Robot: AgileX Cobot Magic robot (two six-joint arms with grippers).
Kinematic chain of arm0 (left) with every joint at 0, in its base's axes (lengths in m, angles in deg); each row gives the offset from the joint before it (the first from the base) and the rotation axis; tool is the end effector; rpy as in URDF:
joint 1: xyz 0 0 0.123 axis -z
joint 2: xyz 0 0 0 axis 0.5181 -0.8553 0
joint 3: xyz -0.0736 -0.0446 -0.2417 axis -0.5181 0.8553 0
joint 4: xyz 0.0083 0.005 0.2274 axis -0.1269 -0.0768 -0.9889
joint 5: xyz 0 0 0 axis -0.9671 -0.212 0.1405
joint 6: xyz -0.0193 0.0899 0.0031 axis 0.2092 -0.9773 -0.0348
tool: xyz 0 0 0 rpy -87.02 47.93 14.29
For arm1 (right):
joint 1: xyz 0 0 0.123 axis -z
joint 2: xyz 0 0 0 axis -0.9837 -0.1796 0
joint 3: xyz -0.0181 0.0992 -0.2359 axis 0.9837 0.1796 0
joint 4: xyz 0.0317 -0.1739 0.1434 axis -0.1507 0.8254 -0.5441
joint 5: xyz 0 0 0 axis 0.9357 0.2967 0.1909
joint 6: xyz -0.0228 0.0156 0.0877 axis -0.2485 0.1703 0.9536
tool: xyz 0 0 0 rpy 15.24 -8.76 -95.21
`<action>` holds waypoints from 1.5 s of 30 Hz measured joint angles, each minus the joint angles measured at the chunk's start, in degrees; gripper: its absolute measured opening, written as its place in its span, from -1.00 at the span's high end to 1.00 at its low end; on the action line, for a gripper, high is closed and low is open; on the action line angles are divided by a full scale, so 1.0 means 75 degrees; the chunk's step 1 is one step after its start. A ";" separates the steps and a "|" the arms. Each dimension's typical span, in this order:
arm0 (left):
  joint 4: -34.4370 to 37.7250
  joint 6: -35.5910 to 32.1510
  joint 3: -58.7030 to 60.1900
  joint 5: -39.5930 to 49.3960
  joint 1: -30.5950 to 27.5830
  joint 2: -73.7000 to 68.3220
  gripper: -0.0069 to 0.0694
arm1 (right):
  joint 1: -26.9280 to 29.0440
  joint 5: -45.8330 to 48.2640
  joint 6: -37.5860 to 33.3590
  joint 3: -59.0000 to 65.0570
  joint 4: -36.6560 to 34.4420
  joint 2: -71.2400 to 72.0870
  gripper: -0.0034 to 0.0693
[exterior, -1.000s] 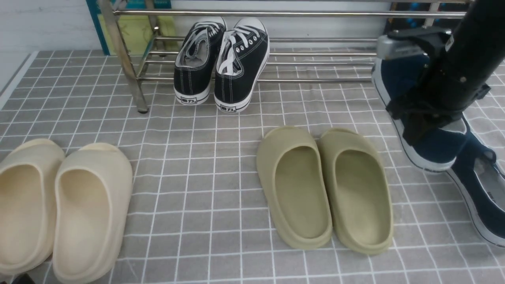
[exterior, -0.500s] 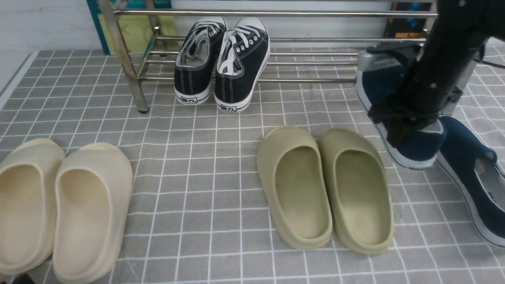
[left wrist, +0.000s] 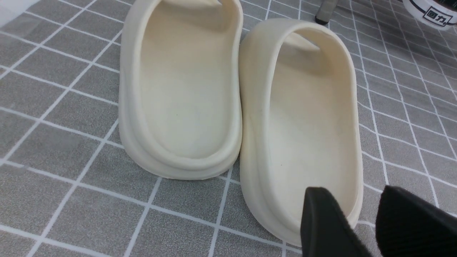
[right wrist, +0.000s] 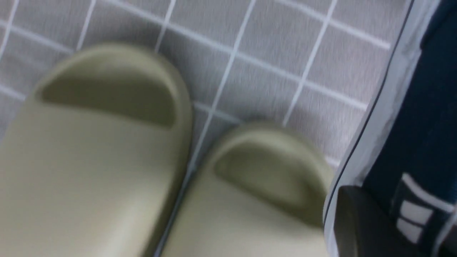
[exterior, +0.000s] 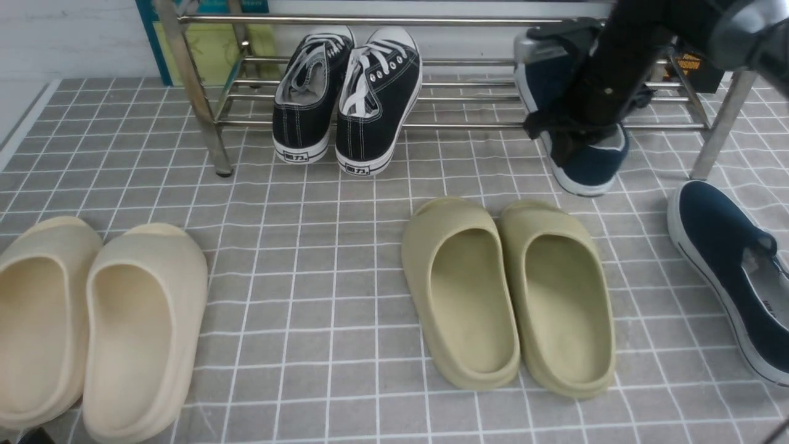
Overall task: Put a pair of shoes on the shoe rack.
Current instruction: Use the right arm to put a shoe into the shoe rack
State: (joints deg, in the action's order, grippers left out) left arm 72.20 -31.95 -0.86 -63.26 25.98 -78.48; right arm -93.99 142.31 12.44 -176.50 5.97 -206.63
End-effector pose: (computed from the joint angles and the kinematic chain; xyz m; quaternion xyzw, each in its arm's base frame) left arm 0.0574 0.0047 0.1696 -0.1679 0.7921 -0.0724 0.5824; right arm 0.4362 0.1228 0.2386 -0.1811 0.9652 0.0721 0.1746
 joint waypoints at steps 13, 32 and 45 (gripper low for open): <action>0.0000 0.0000 0.0000 0.0000 0.0000 0.0000 0.19 | 0.0000 -0.0223 -0.0018 -0.0437 0.0551 -0.0437 0.77; 0.0000 0.0000 0.0000 0.0000 0.0000 0.0000 0.19 | 0.0000 -0.0683 0.0588 -0.0519 0.0825 -0.0181 -0.40; 0.0000 0.0000 0.0000 0.0000 0.0000 0.0000 0.19 | 0.0000 -0.0109 0.0383 0.0866 0.0834 0.1729 0.83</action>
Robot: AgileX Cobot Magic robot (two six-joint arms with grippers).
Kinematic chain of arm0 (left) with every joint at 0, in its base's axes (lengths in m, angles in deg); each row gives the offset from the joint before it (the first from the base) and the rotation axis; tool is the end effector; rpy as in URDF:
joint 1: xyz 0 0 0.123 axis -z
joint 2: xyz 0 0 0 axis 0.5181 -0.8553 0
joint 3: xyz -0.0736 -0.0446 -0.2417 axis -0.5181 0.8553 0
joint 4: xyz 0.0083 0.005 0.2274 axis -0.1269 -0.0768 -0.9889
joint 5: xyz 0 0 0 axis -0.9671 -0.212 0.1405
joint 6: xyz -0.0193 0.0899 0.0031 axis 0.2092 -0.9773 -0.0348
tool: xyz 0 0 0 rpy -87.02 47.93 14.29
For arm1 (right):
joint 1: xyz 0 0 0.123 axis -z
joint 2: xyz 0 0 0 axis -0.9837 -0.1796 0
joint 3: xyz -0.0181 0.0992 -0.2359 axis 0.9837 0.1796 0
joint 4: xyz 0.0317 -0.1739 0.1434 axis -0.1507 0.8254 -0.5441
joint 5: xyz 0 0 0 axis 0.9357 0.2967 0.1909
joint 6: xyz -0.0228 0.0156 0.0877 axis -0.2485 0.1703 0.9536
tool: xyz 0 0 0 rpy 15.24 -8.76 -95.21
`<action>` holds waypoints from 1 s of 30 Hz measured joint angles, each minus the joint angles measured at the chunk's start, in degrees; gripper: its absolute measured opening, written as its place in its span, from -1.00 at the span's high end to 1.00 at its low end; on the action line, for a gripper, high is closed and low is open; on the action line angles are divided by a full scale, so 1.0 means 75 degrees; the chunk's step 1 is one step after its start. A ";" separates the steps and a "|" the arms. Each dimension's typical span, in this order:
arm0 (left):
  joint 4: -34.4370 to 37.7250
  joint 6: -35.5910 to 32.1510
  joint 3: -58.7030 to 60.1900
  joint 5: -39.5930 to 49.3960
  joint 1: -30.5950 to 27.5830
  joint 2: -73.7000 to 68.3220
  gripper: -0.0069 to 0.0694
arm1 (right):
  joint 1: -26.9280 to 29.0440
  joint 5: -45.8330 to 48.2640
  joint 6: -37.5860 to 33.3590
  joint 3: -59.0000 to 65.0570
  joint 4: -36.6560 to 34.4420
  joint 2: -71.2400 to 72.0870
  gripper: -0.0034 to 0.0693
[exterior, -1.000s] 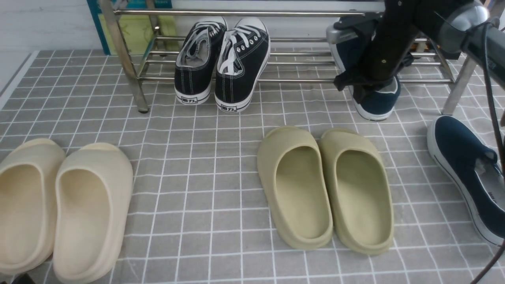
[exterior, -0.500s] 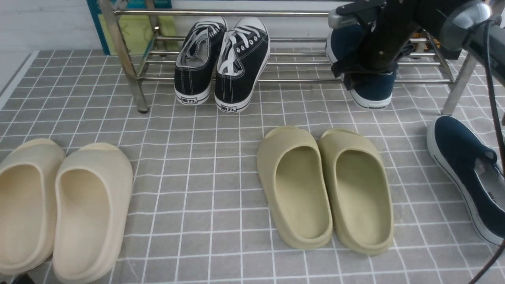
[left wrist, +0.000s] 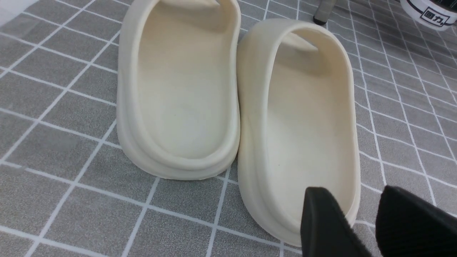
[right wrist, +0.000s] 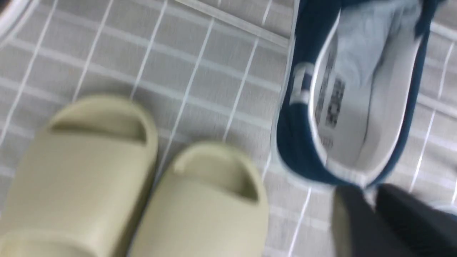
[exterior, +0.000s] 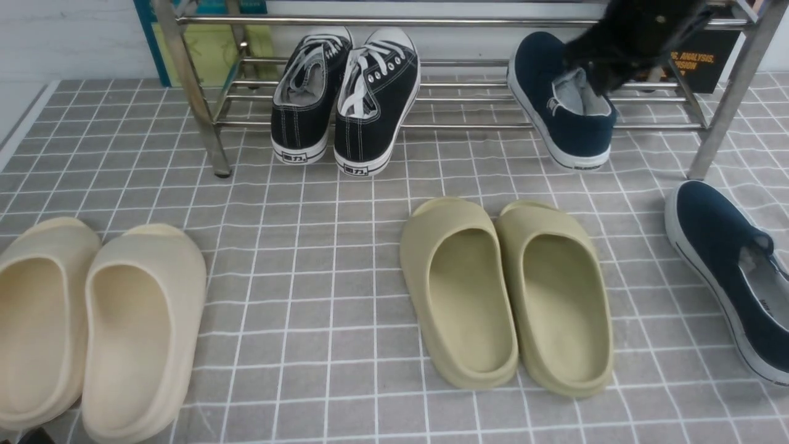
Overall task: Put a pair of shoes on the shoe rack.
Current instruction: Use the right arm to put a shoe into the shoe rack
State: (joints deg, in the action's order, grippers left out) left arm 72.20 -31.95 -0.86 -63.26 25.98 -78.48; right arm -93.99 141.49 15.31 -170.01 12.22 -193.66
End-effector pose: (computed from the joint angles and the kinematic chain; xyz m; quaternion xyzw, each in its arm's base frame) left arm 0.0574 0.0047 0.1696 -0.1679 0.7921 -0.0724 0.5824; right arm 0.4028 0.1044 0.3076 -0.1623 0.9568 0.0278 0.2395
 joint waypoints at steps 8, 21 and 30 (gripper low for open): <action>0.0000 0.0000 0.0000 0.0000 0.0000 0.0000 0.19 | 0.0000 -0.1491 0.0043 0.1750 0.0363 -0.0335 0.92; 0.0000 0.0000 0.0000 0.0000 0.0000 0.0000 0.19 | -0.0007 -0.3503 0.0201 0.1629 0.0419 -0.0574 0.92; 0.0000 0.0000 0.0000 0.0000 0.0000 0.0000 0.19 | 0.0000 -0.2897 0.0245 0.1416 0.0564 -0.0547 0.68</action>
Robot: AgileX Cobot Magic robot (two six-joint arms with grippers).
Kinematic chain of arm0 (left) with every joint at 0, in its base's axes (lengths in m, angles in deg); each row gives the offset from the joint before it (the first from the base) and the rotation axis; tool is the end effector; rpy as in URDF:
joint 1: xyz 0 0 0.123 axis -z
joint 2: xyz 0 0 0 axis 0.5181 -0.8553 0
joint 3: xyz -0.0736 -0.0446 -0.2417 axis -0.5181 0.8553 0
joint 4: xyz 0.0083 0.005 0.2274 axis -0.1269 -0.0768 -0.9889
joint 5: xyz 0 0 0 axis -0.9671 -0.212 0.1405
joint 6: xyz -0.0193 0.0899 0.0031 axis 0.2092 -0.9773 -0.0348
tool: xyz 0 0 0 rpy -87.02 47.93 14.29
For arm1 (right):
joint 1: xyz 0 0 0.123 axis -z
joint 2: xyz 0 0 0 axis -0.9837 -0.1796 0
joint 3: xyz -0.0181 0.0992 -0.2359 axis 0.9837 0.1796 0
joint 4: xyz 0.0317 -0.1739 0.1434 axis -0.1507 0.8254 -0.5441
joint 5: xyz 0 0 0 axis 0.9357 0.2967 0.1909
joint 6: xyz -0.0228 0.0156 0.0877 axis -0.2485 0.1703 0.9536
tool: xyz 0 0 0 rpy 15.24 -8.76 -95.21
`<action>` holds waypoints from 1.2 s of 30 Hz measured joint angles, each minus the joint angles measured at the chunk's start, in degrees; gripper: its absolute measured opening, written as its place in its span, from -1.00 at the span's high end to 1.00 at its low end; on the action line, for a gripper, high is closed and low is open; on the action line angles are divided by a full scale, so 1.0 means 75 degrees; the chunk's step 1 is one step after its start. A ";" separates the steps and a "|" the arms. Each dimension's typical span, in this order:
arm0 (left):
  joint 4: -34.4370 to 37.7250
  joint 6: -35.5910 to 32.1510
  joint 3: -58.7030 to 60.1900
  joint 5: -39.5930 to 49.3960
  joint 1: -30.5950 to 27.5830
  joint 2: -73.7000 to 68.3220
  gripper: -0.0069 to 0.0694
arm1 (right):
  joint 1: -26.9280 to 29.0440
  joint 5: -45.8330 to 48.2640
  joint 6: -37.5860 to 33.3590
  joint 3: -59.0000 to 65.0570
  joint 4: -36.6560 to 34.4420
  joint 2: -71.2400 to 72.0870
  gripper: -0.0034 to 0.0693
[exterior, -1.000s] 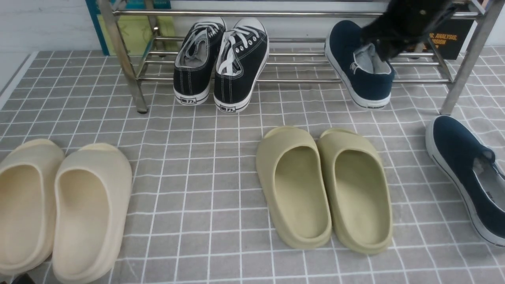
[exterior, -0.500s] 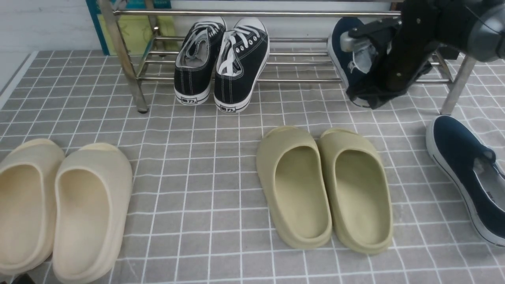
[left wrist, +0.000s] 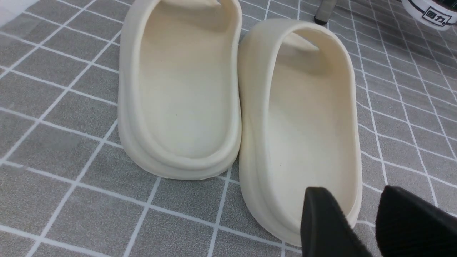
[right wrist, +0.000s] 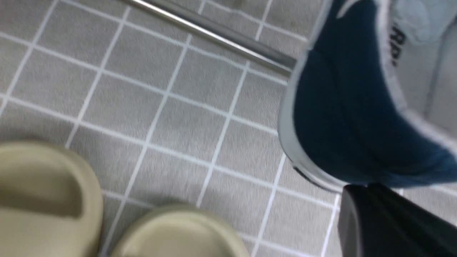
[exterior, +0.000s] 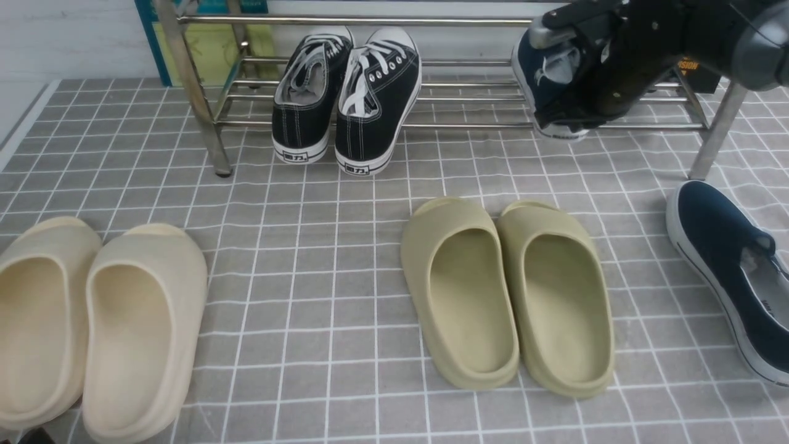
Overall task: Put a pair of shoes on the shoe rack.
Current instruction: Use the right arm to put a shoe into the shoe rack, then use the right arm to grab the shoe closest to it
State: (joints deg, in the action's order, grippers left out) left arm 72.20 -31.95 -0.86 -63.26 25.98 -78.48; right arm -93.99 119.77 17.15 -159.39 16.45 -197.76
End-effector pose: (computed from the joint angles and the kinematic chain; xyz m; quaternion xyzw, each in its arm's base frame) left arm 0.0574 0.0047 0.1696 -0.1679 0.7921 -0.0724 0.5824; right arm 0.4352 0.1071 0.2443 -0.1560 0.9408 0.0029 0.3008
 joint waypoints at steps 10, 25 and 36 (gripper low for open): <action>0.0000 0.0000 0.0000 0.0000 0.0000 0.0000 0.19 | 0.0000 0.2750 -0.0275 -0.0344 -0.0803 0.1155 -0.36; 0.0000 0.0000 0.0000 0.0000 0.0000 0.0000 0.19 | 0.0099 0.2872 0.0045 0.4486 -0.0578 0.5061 -0.31; 0.0000 0.0000 0.0000 0.0000 0.0000 0.0000 0.19 | 0.1341 0.0913 0.0420 0.7288 -0.0542 0.5427 -0.14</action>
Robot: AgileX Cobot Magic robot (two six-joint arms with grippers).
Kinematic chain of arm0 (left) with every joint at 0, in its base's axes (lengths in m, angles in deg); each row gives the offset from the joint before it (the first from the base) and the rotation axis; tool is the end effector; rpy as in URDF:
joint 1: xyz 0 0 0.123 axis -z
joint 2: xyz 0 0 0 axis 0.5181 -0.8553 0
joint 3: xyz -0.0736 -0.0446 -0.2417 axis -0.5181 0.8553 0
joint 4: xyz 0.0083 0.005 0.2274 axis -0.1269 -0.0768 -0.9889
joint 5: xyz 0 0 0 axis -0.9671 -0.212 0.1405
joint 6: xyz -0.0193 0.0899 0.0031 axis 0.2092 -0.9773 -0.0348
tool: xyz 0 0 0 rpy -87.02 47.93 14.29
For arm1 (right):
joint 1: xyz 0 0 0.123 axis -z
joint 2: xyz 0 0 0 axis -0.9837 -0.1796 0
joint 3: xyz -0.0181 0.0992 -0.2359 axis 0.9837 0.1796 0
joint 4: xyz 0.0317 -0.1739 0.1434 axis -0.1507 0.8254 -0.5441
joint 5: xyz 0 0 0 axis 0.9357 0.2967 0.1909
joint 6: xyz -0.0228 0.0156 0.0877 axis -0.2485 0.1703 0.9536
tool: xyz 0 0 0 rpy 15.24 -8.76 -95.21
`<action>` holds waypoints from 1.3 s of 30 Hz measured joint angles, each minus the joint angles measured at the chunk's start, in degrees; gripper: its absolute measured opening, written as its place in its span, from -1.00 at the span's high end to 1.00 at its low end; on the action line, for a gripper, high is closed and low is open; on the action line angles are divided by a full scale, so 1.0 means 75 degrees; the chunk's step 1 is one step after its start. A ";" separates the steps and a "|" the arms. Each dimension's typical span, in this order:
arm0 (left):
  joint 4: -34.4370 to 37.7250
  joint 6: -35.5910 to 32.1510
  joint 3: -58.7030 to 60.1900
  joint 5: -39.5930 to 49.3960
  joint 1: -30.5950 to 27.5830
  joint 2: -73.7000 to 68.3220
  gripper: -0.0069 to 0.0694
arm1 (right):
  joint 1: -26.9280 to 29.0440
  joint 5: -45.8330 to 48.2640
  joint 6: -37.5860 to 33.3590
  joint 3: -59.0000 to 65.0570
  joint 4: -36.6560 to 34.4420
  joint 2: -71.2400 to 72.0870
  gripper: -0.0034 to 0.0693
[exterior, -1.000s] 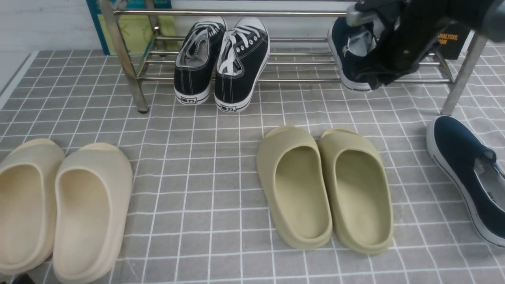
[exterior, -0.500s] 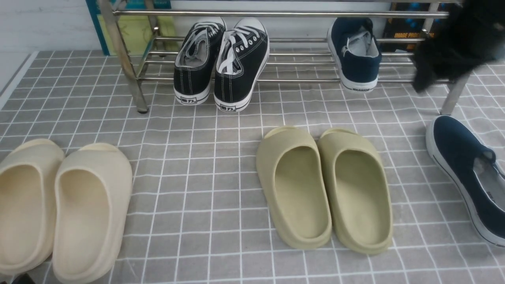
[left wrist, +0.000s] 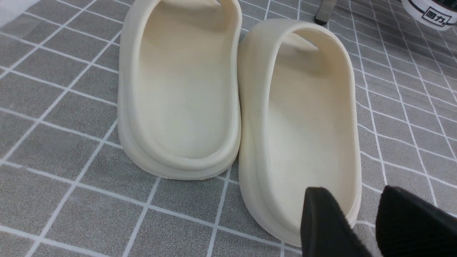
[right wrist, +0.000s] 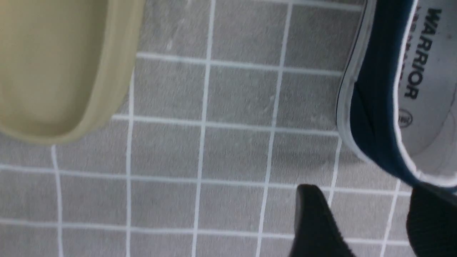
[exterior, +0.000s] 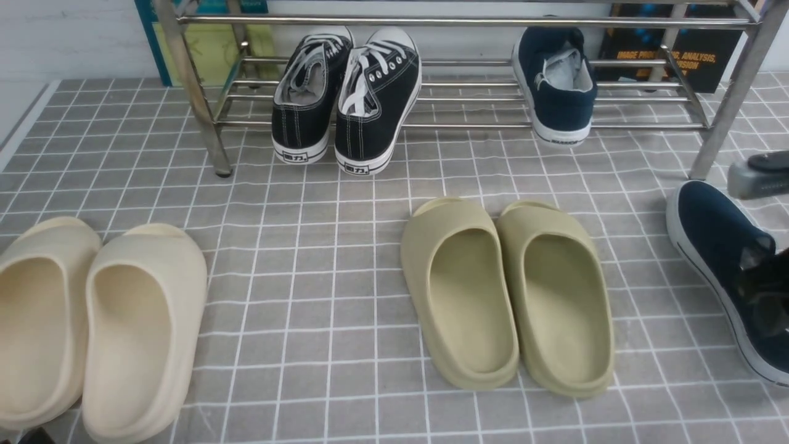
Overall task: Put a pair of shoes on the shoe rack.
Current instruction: Use the right arm to grab the shoe closest to it, then use the right arm to put a shoe into the shoe rack
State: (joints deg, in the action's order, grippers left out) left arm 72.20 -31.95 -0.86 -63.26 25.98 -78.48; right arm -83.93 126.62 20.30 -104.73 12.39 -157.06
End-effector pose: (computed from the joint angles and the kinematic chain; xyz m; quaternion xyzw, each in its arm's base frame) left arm 0.0574 0.0047 0.1696 -0.1679 0.7921 -0.0724 0.5824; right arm 0.2440 0.0193 0.2381 -0.0341 0.9919 0.0106 0.1223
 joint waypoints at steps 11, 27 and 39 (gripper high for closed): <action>0.0000 0.0000 0.0000 0.0000 0.0000 0.0000 0.19 | 0.0109 -0.0932 0.0848 0.0124 0.1044 -0.1188 -0.14; 0.0000 0.0000 0.0000 0.0000 0.0000 0.0000 0.19 | -0.0006 -0.0532 0.0800 -0.0210 0.1259 -0.1568 0.80; 0.0000 0.0000 0.0000 0.0000 0.0000 0.0000 0.19 | -0.0345 0.0523 -0.0453 -0.2519 -0.0214 -0.1143 0.80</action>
State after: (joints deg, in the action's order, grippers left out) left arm 72.20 -31.95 -0.86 -63.26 25.98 -78.48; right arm -86.52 130.54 16.91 -123.62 10.78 -165.64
